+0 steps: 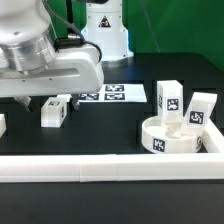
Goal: Assemble stool
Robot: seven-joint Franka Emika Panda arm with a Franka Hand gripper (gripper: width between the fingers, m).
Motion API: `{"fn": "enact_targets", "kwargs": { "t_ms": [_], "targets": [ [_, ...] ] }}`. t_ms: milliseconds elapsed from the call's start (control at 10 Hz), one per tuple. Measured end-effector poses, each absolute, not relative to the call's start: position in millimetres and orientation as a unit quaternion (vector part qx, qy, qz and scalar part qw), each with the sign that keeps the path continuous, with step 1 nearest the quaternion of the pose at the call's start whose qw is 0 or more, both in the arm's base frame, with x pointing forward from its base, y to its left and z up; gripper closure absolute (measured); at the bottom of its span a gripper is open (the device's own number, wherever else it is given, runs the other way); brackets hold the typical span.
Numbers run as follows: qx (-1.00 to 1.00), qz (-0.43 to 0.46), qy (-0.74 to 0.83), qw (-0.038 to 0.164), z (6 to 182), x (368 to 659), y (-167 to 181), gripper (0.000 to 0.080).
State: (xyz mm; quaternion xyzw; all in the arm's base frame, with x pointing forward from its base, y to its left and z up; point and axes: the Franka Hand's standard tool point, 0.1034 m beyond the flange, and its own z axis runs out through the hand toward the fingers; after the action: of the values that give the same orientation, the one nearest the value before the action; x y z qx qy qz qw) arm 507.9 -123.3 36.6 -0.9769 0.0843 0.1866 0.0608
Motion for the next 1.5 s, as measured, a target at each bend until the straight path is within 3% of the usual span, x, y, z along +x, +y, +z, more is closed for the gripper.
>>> {"fn": "enact_targets", "kwargs": {
  "t_ms": [400, 600, 900, 1100, 1500],
  "targets": [
    [-0.971, 0.215, 0.081, 0.067, 35.2, 500.9, -121.3, 0.0151],
    [-0.952, 0.294, 0.067, 0.044, 33.9, 497.0, -132.4, 0.0151],
    [-0.923, 0.373, 0.073, 0.056, 34.8, 487.9, -121.8, 0.0151],
    [-0.876, 0.470, 0.082, 0.066, 36.6, 476.5, -112.6, 0.0151],
    [-0.866, 0.490, 0.082, 0.058, 15.2, 476.5, -123.1, 0.0151]
  ]
}}
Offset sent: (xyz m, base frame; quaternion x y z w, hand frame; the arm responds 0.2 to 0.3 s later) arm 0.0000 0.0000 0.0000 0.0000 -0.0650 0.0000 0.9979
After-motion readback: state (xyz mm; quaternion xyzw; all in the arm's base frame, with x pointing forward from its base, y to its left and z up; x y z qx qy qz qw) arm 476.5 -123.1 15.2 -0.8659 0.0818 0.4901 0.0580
